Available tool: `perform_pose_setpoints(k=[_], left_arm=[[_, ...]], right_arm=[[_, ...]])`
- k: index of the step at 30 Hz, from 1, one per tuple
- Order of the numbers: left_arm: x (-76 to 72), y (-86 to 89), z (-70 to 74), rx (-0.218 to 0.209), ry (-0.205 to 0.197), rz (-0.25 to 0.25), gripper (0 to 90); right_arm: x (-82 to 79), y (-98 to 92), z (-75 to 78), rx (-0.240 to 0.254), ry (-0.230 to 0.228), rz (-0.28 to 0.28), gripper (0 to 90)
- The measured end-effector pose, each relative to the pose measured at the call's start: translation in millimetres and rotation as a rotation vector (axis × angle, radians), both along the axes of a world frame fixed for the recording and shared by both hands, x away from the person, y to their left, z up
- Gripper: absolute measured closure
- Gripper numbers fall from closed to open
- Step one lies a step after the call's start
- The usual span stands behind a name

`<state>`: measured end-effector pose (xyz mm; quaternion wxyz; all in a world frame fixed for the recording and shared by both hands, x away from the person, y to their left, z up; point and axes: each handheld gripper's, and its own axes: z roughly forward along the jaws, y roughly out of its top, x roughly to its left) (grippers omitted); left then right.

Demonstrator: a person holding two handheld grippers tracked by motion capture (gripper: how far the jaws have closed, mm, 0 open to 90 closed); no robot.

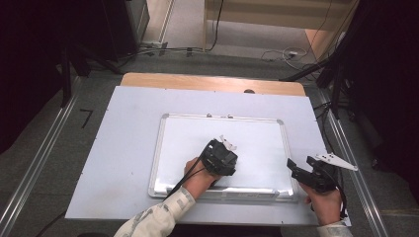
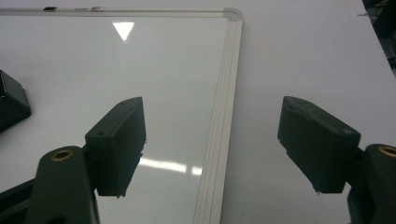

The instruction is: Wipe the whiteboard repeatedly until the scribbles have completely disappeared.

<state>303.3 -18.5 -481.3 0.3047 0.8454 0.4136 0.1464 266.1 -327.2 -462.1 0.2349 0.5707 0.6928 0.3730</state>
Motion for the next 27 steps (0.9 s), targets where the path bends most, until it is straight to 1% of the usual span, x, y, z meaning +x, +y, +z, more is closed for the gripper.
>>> perform_pose_setpoints(k=[6, 7, 8, 15, 24, 27], left_arm=[[-0.4, 13.3, -0.3, 0.000, 0.003, 0.018, 40.5], [-0.2, 15.5, -0.1, 0.005, 0.004, 0.013, 40.6], [-0.3, 17.0, -0.4, 0.001, 0.003, 0.017, 40.5], [-0.6, 30.8, -0.4, 0.008, 0.006, 0.026, 40.5], [0.0, 44.1, -0.3, 0.010, 0.014, 0.034, 40.5], [0.7, 45.9, 0.0, 0.013, 0.018, 0.034, 40.5]], right_arm=[[-0.2, 0.9, 0.0, 0.000, 0.001, -0.001, 22.2], [-0.2, 0.9, 0.0, 0.000, 0.001, -0.002, 22.2], [-0.1, 0.9, 0.0, -0.001, 0.001, -0.002, 22.2], [-0.2, 0.5, -0.1, -0.001, 0.000, -0.002, 22.4], [-0.3, 0.4, -0.3, -0.002, 0.001, -0.003, 22.6], [-0.1, 1.0, -0.5, -0.001, 0.004, -0.005, 22.6]])
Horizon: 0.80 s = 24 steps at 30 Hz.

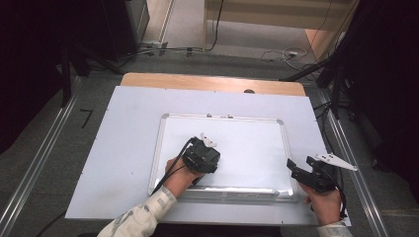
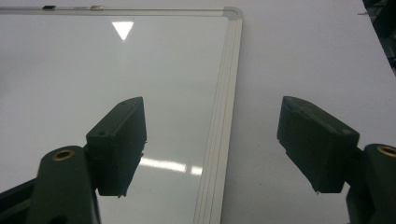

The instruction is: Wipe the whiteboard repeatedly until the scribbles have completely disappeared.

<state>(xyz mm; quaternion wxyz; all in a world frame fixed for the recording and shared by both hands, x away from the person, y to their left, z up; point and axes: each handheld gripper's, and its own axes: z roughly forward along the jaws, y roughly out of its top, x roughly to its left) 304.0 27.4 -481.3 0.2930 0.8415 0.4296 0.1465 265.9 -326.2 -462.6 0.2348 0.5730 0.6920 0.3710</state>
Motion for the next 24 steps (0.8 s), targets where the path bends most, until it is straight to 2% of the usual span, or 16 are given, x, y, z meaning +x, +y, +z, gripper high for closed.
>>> perform_pose_setpoints(k=[24], left_arm=[[0.6, 32.0, -1.4, -0.016, 0.004, 0.052, 40.3]], right_arm=[[-0.4, -0.1, 0.0, 0.000, 0.000, 0.001, 22.7]])
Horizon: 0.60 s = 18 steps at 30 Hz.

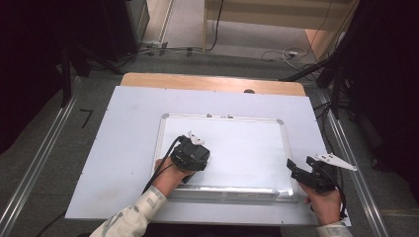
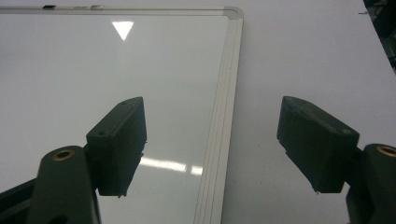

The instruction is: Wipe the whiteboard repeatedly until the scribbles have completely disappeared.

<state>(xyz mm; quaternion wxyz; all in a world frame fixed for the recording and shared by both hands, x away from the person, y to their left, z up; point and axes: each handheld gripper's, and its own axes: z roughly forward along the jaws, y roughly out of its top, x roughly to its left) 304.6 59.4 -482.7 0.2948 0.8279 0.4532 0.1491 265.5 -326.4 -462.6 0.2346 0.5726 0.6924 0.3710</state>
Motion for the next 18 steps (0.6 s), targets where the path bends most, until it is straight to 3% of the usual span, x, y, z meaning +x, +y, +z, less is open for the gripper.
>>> perform_pose_setpoints(k=[9, 18], left_arm=[[0.8, 11.6, 0.0, -0.009, 0.009, 0.018, 40.3], [0.9, 22.8, 0.1, -0.045, 0.007, 0.058, 40.3]], right_arm=[[0.2, 0.3, -0.4, 0.000, 0.002, -0.002, 23.1], [1.0, 0.4, -0.7, 0.001, 0.004, 0.002, 23.5]])
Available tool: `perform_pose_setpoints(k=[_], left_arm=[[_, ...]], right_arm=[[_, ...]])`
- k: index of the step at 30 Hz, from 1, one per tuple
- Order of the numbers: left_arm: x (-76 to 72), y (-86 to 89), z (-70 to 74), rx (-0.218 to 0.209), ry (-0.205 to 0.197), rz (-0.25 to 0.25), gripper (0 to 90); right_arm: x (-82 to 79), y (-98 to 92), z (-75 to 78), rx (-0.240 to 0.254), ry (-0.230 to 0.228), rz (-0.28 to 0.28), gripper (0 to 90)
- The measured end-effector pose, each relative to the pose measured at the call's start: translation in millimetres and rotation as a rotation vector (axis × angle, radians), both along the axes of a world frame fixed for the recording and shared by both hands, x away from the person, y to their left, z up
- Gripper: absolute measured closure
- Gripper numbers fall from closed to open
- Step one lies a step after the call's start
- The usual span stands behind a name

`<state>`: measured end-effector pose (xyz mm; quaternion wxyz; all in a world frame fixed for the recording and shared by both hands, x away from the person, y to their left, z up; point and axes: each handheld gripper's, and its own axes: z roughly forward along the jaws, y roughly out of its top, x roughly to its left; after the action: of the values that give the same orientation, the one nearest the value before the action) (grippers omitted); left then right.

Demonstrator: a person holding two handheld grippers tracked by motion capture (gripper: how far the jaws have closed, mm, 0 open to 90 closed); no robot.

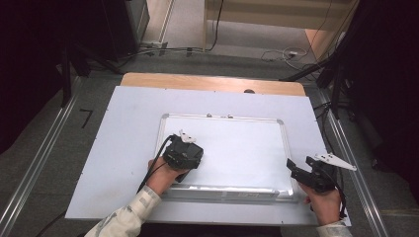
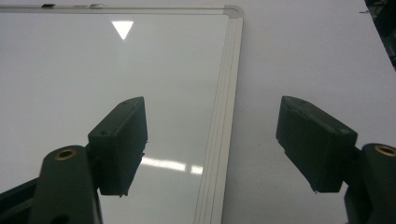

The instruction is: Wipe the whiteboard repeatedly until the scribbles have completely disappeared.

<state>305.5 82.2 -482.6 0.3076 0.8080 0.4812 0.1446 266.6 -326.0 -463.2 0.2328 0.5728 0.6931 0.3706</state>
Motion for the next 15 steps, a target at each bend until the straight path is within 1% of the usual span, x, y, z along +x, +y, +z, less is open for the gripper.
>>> perform_pose_setpoints(k=[3, 8, 10, 12, 15], left_arm=[[-0.7, 4.9, 2.7, -0.013, -0.006, 0.011, 40.4], [-0.4, 9.4, 3.5, -0.018, -0.019, 0.038, 40.3], [0.5, 9.8, 1.6, -0.003, -0.011, 0.044, 40.3], [1.3, 9.2, -0.7, 0.002, -0.003, 0.049, 40.3], [0.3, 7.8, -1.8, 0.004, -0.009, 0.056, 40.3]], right_arm=[[0.2, -0.1, 0.0, -0.001, -0.002, 0.001, 23.6], [0.3, 0.9, 0.0, -0.004, -0.002, 0.000, 23.7], [0.1, 1.0, 0.2, -0.004, -0.002, 0.001, 23.7], [0.4, 0.8, 0.1, -0.003, -0.002, 0.001, 23.8], [0.3, 0.9, 0.1, -0.003, -0.002, 0.001, 23.8]])
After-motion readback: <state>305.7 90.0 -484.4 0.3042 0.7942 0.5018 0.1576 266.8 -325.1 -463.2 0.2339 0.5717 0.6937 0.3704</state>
